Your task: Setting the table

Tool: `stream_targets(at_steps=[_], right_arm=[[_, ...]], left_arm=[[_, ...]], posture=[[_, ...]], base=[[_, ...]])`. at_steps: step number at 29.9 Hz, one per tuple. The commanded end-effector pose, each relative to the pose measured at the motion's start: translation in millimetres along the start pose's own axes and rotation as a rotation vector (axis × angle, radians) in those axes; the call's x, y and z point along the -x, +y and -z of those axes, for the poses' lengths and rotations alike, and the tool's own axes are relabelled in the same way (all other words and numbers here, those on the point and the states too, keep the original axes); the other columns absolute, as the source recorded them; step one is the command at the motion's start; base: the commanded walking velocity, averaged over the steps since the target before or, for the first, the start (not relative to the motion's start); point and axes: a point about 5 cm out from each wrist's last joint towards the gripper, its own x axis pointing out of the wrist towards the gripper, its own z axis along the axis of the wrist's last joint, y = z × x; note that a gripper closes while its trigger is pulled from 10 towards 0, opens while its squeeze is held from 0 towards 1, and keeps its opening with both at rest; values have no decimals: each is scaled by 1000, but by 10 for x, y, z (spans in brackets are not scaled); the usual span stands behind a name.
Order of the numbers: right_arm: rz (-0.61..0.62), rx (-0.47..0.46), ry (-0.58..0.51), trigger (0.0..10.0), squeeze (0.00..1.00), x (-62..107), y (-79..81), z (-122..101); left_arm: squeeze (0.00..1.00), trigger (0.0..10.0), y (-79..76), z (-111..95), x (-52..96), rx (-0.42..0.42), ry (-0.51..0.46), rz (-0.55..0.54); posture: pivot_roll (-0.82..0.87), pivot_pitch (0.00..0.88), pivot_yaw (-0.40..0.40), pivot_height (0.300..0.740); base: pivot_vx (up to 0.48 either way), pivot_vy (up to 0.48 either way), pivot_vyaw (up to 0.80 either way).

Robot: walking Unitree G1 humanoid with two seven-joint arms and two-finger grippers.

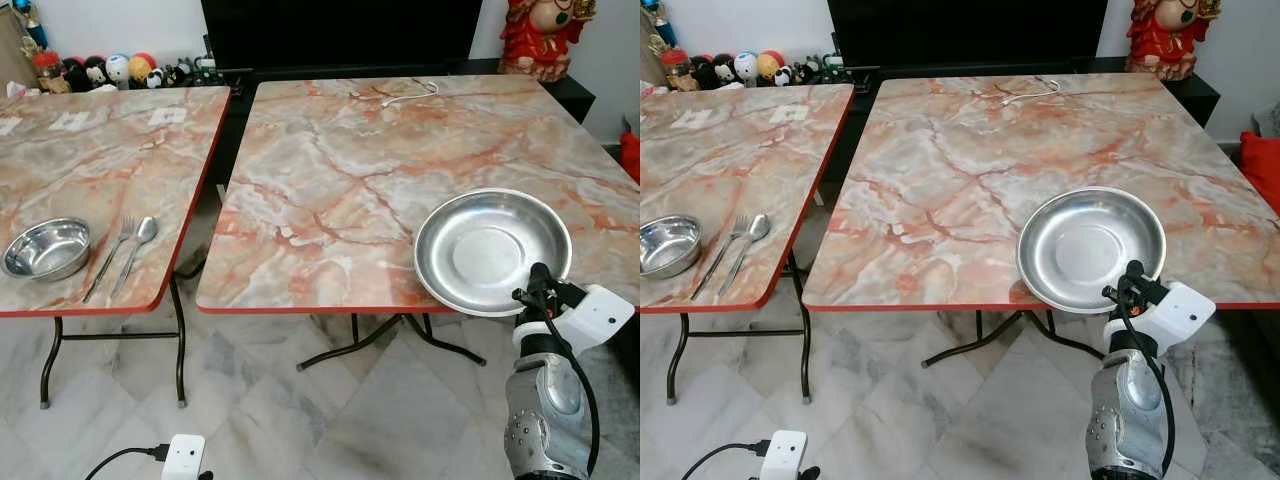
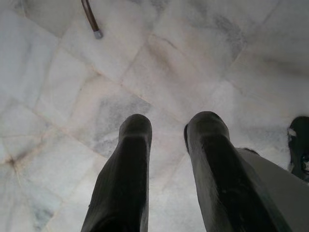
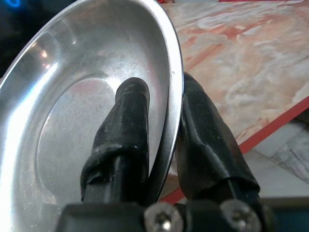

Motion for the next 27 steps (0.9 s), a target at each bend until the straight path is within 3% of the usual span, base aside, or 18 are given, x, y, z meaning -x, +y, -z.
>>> stream_targets(at_steps=[1, 17, 27], right_arm=[[3, 6, -11, 10000, 0, -18, 20, -18], [-10, 25, 1, 10000, 0, -48, 107, 25], [92, 40, -12, 10000, 0, 17, -10, 22]], left_arm=[[0, 10000, 2, 16, 1, -7, 14, 1], [0, 10000, -25, 20, 1, 2, 13, 8], [0, 10000, -40, 3, -3, 4, 4, 15]], posture=[[-126, 81, 30, 740], [-123, 84, 28, 740], [-123, 82, 23, 740]], base=[[240, 0, 0], [306, 0, 0], [0, 0, 0]])
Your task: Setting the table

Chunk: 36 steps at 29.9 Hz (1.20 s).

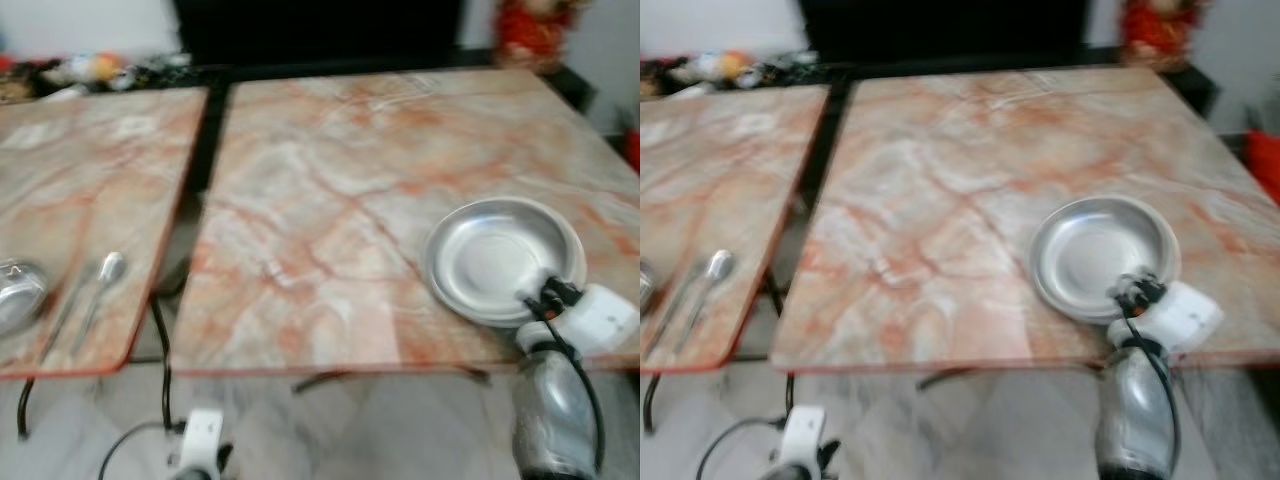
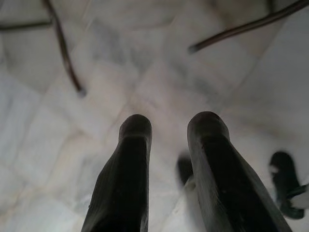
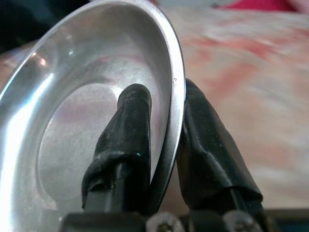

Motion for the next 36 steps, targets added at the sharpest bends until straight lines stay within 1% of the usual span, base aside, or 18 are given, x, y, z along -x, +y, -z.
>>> stream_targets(at_steps=[1, 4, 7, 8, 9, 12, 14, 17, 21, 22, 24, 28, 31, 36], right_arm=[[-9, 24, -2, 10000, 0, 66, 3, 14], [-11, 26, 3, 10000, 0, 137, -25, 14], [10, -6, 14, 10000, 0, 233, -75, -2], [29, -17, 16, 10000, 0, 273, -114, -23], [35, -19, 15, 10000, 0, 285, -129, -33], [105, -101, 14, 10000, 0, 323, -238, -95], [170, -181, 30, 10000, 0, 354, -313, -110], [213, -250, 46, 10000, 0, 391, -366, -107], [220, -232, 82, 10000, 0, 446, -395, -69], [218, -225, 102, 10000, 0, 452, -399, -44], [214, -238, 158, 10000, 0, 439, -394, 41], [193, -271, 186, 10000, 0, 418, -357, 52], [185, -266, 207, 10000, 0, 425, -339, 80], [179, -270, 210, 10000, 0, 430, -332, 91]], left_arm=[[0, 10000, 34, 220, 62, -2, 79, -9], [0, 10000, 36, 224, 65, -2, 78, -9], [0, 10000, 36, 236, 69, -7, 81, -8], [0, 10000, 32, 237, 70, -8, 81, -7], [0, 10000, 30, 237, 69, -9, 81, -6], [0, 10000, 28, 229, 67, -13, 77, -4], [0, 10000, 30, 220, 65, -27, 74, 0], [0, 10000, 27, 219, 64, -30, 74, 0], [0, 10000, 26, 216, 63, -34, 73, 2], [0, 10000, 27, 216, 63, -35, 73, 3], [0, 10000, 29, 216, 64, -39, 73, 4], [0, 10000, 34, 223, 67, -42, 74, 2], [0, 10000, 39, 229, 69, -42, 76, 2], [0, 10000, 42, 232, 71, -47, 77, 5]], posture=[[-120, 83, 22, 740], [-123, 85, 22, 740], [-130, 85, 23, 740], [-132, 86, 23, 740], [-132, 86, 23, 740], [-132, 88, 21, 740], [-140, 91, 24, 740], [-140, 90, 22, 740], [-141, 93, 24, 740], [-140, 94, 24, 740], [-138, 94, 24, 740], [-130, 91, 23, 740], [-131, 90, 26, 740], [-132, 86, 26, 740]], base=[[0, 0, 0], [0, 0, 0], [0, 0, 0], [0, 0, 0], [0, 0, 0], [0, 0, 0], [0, 0, 0], [0, 0, 0], [0, 0, 0], [0, 0, 0], [0, 0, 0], [0, 0, 0], [0, 0, 0], [0, 0, 0]])
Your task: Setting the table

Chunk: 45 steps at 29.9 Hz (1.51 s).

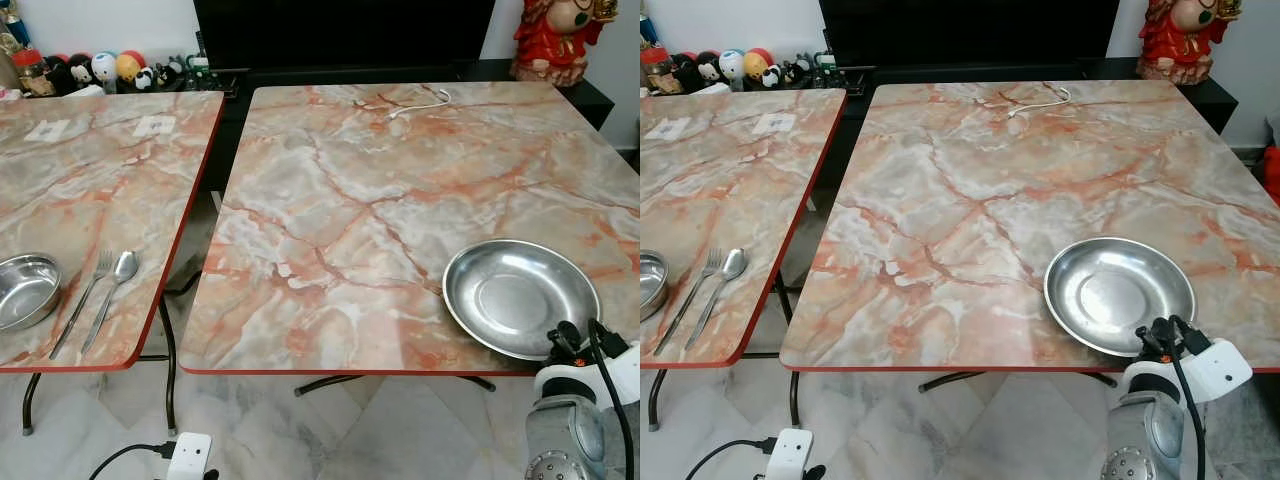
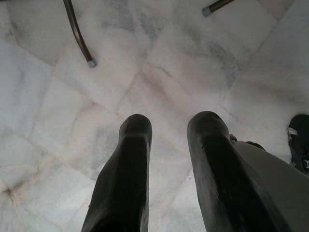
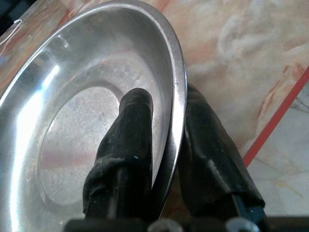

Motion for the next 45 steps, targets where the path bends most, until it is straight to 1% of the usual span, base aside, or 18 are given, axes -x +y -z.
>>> stream_targets(at_steps=[1, 2, 3, 13, 15, 22, 23, 24, 25, 31, 32, 33, 36, 38, 39, 40, 41, 45], right_arm=[[-17, -23, 15, 10000, 71, 5, 51, 34], [-17, -21, 20, 10000, 271, 3, 52, 38], [-13, -5, 28, 10000, 333, -6, 48, 46], [5, -9, 22, 10000, 451, -44, 37, 41], [5, -7, 16, 10000, 773, -60, 48, 29], [29, 27, -10, 10000, 722, -74, 35, 10], [38, 31, -19, 10000, 482, -80, 26, -6], [38, 31, -19, 10000, 482, -80, 26, -6], [41, 41, -22, 10000, 0, -83, 21, -13], [75, 68, -20, 10000, 0, -95, -8, -13], [77, 73, -16, 10000, 251, -100, -11, -6], [80, 73, -18, 10000, 902, -101, -11, -6], [80, 76, -19, 10000, 914, -105, -6, -8], [84, 83, -13, 10000, 733, -111, -6, -3], [85, 83, -16, 10000, 733, -113, -4, -5], [84, 88, -18, 10000, 510, -116, -1, -8], [76, 98, -36, 10000, 0, -119, 12, -29], [54, 125, -76, 10000, 0, -99, 47, -75]], left_arm=[[0, 10000, 26, 53, 16, -13, 16, 1], [0, 10000, 26, 54, 16, -15, 17, 1], [0, 10000, 26, 54, 16, -18, 17, 1], [0, 10000, 15, 50, 15, -24, 14, 8], [0, 10000, 7, 50, 15, -25, 13, 10], [0, 10000, -15, 53, 15, -29, 12, 17], [0, 10000, -27, 57, 16, -32, 12, 20], [0, 10000, -27, 57, 16, -32, 12, 20], [0, 10000, -32, 59, 17, -33, 13, 22], [0, 10000, -44, 52, 14, -34, 11, 24], [0, 10000, -45, 47, 12, -33, 10, 24], [0, 10000, -46, 42, 11, -30, 8, 22], [0, 10000, -45, 38, 9, -28, 8, 21], [0, 10000, -47, 34, 8, -26, 7, 21], [0, 10000, -47, 33, 8, -25, 7, 20], [0, 10000, -46, 31, 7, -23, 7, 20], [0, 10000, -45, 30, 7, -22, 6, 19], [0, 10000, -39, 32, 8, -20, 6, 17]], posture=[[-134, 83, 29, 740], [-131, 80, 30, 740], [-131, 80, 30, 740], [-130, 64, 33, 740], [-129, 61, 33, 740], [-131, 57, 35, 740], [-132, 53, 32, 740], [-132, 53, 32, 740], [-132, 53, 32, 740], [-132, 64, 27, 740], [-130, 70, 25, 740], [-129, 71, 24, 740], [-130, 74, 23, 740], [-129, 77, 22, 740], [-127, 78, 21, 740], [-127, 79, 20, 740], [-126, 81, 20, 740], [-125, 83, 20, 740]], base=[[0, 0, 0], [0, 0, 0], [0, 0, 0], [0, 0, 0], [0, 0, 0], [0, 0, 0], [0, 0, 0], [0, 0, 0], [0, 0, 0], [0, 0, 0], [0, 0, 0], [0, 0, 0], [0, 0, 0], [0, 0, 0], [0, 0, 0], [0, 0, 0], [0, 0, 0], [0, 0, 0]])
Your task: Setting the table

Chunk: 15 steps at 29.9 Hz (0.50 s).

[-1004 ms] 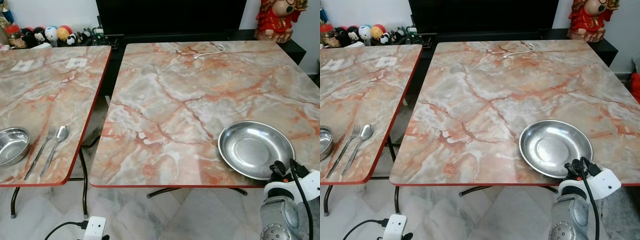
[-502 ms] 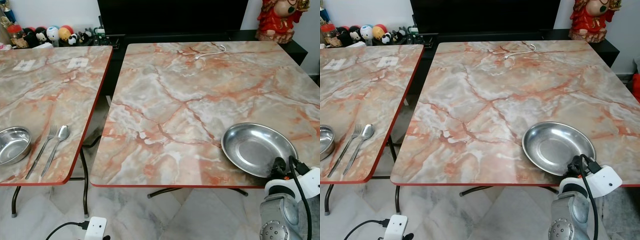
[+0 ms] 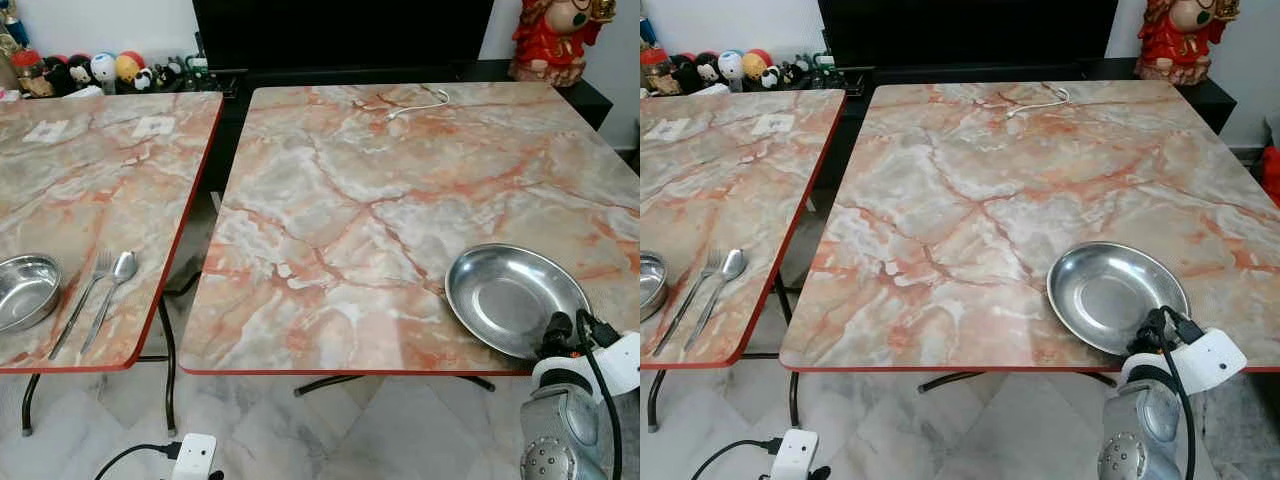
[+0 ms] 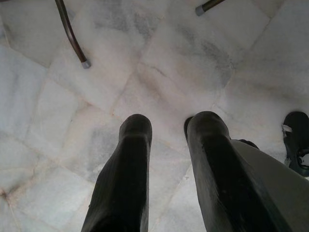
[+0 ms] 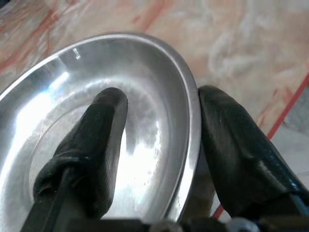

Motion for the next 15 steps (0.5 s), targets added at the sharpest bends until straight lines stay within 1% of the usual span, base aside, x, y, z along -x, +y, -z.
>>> stream_targets(at_steps=[1, 2, 7, 8, 10, 12, 13, 14, 15], right_arm=[[-11, 18, -36, 10000, 0, 16, 20, -46], [-14, 20, -49, 10000, 0, 25, 25, -59], [-84, 184, -134, 10000, 0, 122, 95, -118], [-132, 273, -172, 10000, 0, 163, 131, -142], [-140, 288, -175, 10000, 0, 177, 123, -141], [-81, 263, -144, 10000, 0, 163, 22, -115], [-81, 263, -144, 10000, 0, 163, 22, -115], [-34, 250, -124, 10000, 0, 150, -61, -96], [-30, 261, -139, 10000, 0, 142, -67, -117]], left_arm=[[0, 10000, 18, 27, 9, -11, 6, -3], [0, 10000, 21, 28, 10, -11, 6, -4], [0, 10000, 32, 25, 10, -13, 5, -4], [0, 10000, 43, 22, 11, -13, 2, -7], [0, 10000, 46, 21, 11, -13, 1, -8], [0, 10000, 43, 18, 10, -11, 0, -7], [0, 10000, 43, 18, 10, -11, 0, -7], [0, 10000, 38, 16, 10, -8, -3, -4], [0, 10000, 34, 12, 8, -6, -4, -2]], posture=[[-125, 83, 20, 740], [-126, 87, 22, 740], [-127, 90, 27, 740], [-126, 91, 30, 740], [-126, 91, 30, 740], [-126, 90, 26, 740], [-126, 90, 26, 740], [-126, 90, 26, 740], [-128, 90, 27, 740]], base=[[0, 0, 0], [0, 0, 0], [0, 0, 0], [0, 0, 0], [0, 0, 0], [0, 0, 0], [0, 0, 0], [0, 0, 0], [0, 0, 0]])
